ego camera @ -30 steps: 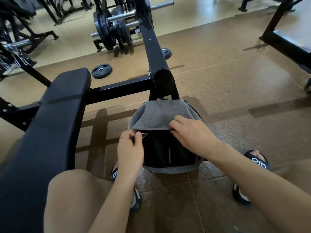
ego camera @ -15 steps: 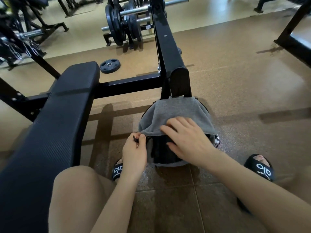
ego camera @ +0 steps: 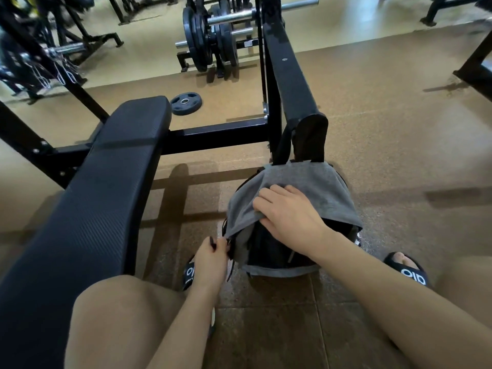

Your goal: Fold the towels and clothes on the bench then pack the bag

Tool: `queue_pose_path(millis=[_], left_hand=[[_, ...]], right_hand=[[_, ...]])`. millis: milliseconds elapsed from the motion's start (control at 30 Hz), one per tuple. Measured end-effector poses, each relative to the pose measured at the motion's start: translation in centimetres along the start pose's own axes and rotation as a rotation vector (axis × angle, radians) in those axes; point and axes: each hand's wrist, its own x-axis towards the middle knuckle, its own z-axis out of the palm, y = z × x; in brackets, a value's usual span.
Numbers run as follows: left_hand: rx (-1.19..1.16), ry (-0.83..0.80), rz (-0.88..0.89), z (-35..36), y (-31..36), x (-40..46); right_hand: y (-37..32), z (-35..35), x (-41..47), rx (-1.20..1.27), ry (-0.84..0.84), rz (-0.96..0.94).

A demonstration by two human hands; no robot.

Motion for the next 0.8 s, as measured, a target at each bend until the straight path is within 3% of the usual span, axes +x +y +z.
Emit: queue_pose_path(millis=[100,200,367,600,700,800], left_hand=[[0.007,-0.037,-0.176,1.0,-4.5,2.2],[0.074,-0.062,-0.251,2.3,-9.4,5.0],[-0.019,-0.044,-0.39,3.6,-13.2,6.9],[-0.085,-0.021,-0.453,3.7,-10.8,5.3],[-0.126,-0.045,-0.485,3.2,-9.2,3.9],[-0.18,-0.004,-0.412,3.2,-7.0,2.7]], right_hand=[[-0.1,-0.3,-0.2,0.009,-0.005,0.044],[-0.1,-0.2,-0.5,0.01,0.027,0.049],[-0.2,-0.2,-0.7,0.029,0.053,0.035],[-0.2,-0.3,-1.0,0.035,0.054,0.025],[-0.2,-0.9,-0.9,0.08,-0.019,0.051],[-0.2,-1.9,-1.0,0.17,-0.088,0.088]])
